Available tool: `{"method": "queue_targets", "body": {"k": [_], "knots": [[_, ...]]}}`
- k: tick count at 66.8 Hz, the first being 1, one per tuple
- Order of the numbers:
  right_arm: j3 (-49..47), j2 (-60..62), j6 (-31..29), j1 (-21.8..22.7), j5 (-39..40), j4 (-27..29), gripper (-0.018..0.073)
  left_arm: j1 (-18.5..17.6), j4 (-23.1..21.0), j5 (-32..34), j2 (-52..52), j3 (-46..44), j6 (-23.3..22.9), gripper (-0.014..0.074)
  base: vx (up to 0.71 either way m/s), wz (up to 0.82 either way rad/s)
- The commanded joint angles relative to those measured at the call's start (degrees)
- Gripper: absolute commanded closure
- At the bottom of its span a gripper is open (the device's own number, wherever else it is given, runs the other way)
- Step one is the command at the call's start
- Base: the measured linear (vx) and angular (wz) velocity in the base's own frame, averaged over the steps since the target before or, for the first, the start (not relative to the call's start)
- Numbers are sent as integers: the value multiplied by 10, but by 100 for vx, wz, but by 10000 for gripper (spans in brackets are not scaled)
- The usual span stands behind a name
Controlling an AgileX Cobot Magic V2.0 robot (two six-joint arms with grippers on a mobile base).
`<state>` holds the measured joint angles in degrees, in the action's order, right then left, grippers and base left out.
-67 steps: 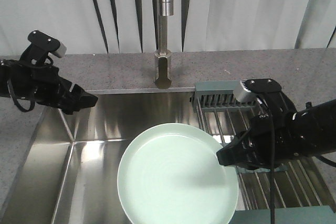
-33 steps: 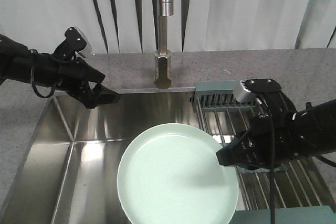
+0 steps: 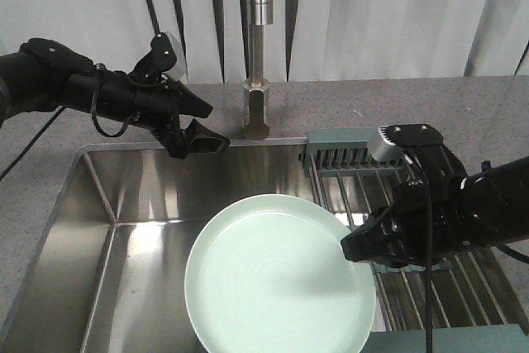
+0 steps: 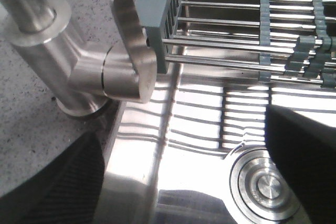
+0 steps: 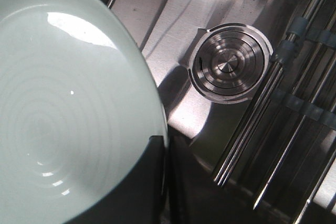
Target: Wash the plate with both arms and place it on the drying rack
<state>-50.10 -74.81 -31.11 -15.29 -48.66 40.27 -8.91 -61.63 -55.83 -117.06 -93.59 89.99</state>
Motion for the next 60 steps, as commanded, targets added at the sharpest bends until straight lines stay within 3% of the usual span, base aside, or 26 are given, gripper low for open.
{"method": "queue_targets", "body": {"k": [1, 36, 60], "knots": [[-15, 16, -7, 0, 10, 24, 561, -11, -39, -6, 19, -41, 3, 7, 0, 0], [-15, 16, -7, 0, 10, 24, 561, -49, -77, 4, -34, -140, 7, 7, 0, 0], [-15, 16, -7, 0, 10, 24, 561, -61, -83, -46, -42, -159, 7, 7, 0, 0]]}}
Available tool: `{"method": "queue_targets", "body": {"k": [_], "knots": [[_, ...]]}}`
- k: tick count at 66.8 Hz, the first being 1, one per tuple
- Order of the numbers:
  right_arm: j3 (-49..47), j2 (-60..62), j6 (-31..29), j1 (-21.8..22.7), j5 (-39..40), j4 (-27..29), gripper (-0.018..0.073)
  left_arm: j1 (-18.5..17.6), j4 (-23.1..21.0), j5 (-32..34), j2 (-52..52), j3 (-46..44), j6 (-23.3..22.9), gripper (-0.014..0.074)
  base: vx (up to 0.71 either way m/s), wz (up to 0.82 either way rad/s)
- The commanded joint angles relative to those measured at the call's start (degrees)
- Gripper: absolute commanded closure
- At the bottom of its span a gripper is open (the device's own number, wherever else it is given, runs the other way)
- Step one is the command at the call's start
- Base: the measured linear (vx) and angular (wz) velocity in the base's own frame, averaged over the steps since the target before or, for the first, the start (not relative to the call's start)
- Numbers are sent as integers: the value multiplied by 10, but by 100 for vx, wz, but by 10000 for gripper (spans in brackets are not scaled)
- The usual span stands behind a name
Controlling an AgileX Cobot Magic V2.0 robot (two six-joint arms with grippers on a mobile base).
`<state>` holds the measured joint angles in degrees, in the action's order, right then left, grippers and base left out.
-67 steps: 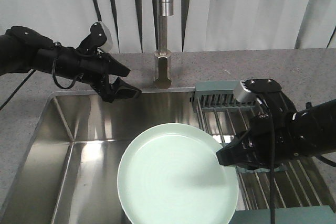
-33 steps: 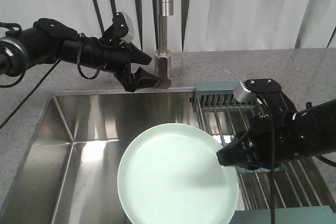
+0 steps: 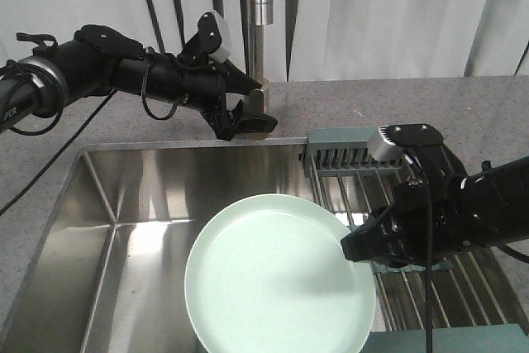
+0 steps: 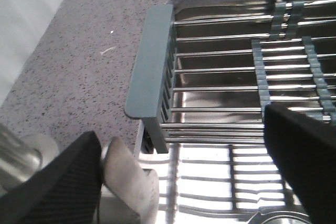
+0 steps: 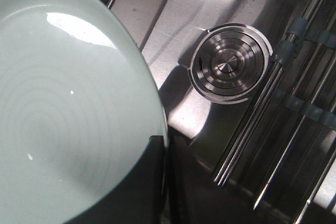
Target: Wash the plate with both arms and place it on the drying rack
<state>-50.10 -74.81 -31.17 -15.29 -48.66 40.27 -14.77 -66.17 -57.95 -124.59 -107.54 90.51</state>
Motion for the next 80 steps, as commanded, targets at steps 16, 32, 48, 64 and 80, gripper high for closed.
{"method": "queue_targets", "body": {"k": [16, 32, 48, 64, 80], "knots": [[-15, 16, -6, 0, 10, 24, 561, -3, -37, -88, 34, -20, 2, 7, 0, 0], [-15, 16, -6, 0, 10, 24, 561, -3, -36, -133, 34, -20, -1, 7, 0, 0], [-15, 16, -6, 0, 10, 24, 561, -3, -36, -138, 34, -20, -2, 7, 0, 0], [-15, 16, -6, 0, 10, 24, 561, -2, -32, -134, 39, -28, -23, 7, 0, 0], [-15, 16, -6, 0, 10, 24, 561, -2, 49, -93, 63, -50, -139, 7, 0, 0]]}}
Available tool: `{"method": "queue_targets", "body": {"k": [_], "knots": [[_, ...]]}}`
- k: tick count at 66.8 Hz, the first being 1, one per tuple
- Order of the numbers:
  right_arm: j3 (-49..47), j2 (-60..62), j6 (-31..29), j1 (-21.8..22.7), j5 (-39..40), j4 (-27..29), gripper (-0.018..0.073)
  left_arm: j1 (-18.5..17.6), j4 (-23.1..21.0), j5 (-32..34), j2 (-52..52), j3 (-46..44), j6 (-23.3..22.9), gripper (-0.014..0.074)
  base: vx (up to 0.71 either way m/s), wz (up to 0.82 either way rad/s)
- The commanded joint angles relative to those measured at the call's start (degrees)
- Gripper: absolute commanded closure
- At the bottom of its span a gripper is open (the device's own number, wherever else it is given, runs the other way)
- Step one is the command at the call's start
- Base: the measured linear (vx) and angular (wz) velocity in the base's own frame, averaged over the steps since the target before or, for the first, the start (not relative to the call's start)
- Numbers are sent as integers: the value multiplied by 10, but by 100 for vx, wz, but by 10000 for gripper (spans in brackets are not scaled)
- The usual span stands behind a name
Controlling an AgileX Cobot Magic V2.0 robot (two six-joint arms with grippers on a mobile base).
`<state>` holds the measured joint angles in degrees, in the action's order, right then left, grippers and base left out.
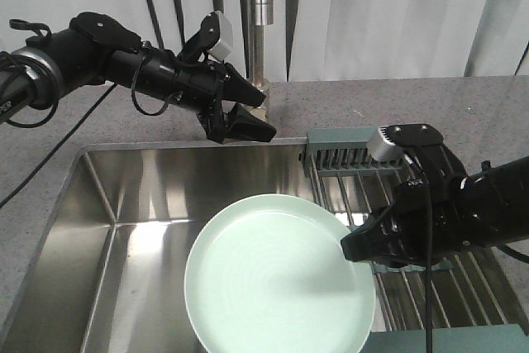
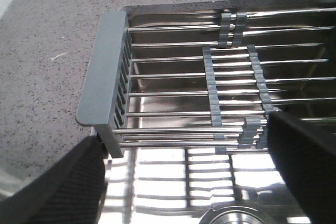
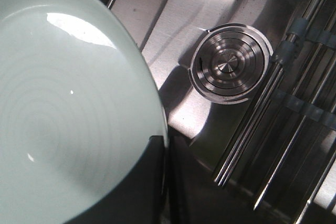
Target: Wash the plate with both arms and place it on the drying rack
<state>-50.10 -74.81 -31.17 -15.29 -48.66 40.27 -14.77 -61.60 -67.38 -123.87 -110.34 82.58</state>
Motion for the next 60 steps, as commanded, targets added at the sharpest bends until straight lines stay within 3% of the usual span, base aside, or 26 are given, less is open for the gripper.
{"method": "queue_targets", "body": {"k": [1, 13, 24, 37, 44, 60], "knots": [[-15, 16, -6, 0, 10, 24, 561, -2, 12, 7, 58, -22, -70, 7, 0, 0], [-15, 16, -6, 0, 10, 24, 561, -2, 143, 59, 91, -22, -216, 7, 0, 0], [-15, 16, -6, 0, 10, 24, 561, -2, 222, 90, 120, -21, -369, 7, 0, 0], [-15, 16, -6, 0, 10, 24, 561, 19, 302, 75, 153, -14, -539, 7, 0, 0], [-15, 16, -6, 0, 10, 24, 561, 32, 323, 68, 187, 16, -572, 7, 0, 0], [-15, 16, -6, 0, 10, 24, 561, 54, 353, 138, 312, 162, -580, 7, 0, 0]]}}
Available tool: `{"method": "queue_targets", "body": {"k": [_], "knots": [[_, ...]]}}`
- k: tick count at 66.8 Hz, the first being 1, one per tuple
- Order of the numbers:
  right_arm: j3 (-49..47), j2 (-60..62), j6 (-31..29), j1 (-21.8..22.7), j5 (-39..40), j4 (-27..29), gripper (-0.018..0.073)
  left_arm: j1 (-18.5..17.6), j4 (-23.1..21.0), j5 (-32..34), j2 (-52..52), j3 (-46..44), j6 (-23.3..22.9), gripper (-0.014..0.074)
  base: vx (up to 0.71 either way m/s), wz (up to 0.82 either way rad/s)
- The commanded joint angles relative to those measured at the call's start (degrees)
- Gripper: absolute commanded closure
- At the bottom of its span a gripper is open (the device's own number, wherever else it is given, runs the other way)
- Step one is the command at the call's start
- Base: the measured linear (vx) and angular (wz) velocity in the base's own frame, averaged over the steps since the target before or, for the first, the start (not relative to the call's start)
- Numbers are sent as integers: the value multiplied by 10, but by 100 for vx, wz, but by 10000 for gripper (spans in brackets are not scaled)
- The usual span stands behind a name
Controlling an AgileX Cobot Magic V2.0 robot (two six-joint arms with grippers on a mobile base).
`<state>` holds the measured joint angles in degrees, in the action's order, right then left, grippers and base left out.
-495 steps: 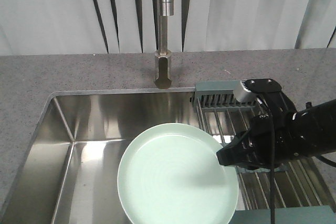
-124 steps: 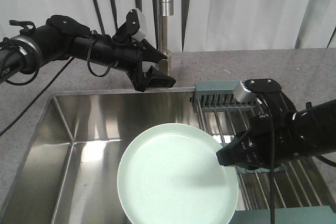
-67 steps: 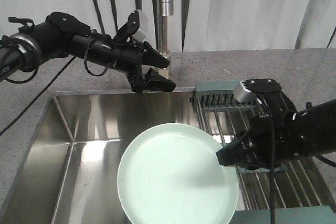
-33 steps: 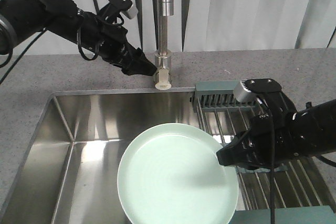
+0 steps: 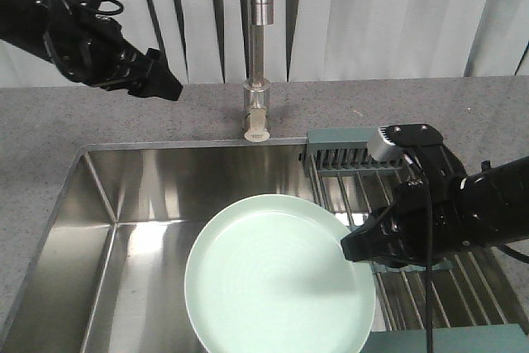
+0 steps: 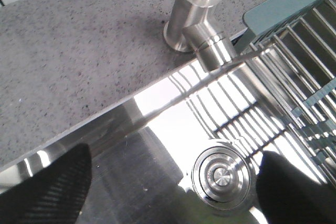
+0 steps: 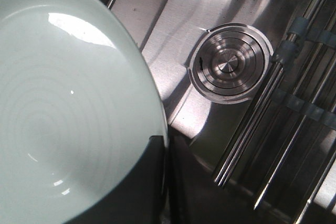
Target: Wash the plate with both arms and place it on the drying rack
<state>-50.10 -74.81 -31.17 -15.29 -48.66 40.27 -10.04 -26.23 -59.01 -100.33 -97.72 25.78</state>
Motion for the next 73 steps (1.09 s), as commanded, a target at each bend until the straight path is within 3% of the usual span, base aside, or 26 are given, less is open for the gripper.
{"method": "queue_targets", "body": {"k": [1, 17, 34, 49, 73], "knots": [[-15, 16, -6, 0, 10, 24, 561, 7, 4, 59, 84, 50, -15, 7, 0, 0], [-15, 16, -6, 0, 10, 24, 561, 29, 64, 120, 208, 199, -56, 7, 0, 0], [-15, 16, -6, 0, 10, 24, 561, 66, 76, 177, 324, 318, -83, 7, 0, 0], [-15, 16, -6, 0, 10, 24, 561, 96, 82, 180, 401, 380, -104, 7, 0, 0], [-15, 16, -6, 0, 10, 24, 561, 117, 251, 148, 502, 439, -247, 11, 0, 0]]}}
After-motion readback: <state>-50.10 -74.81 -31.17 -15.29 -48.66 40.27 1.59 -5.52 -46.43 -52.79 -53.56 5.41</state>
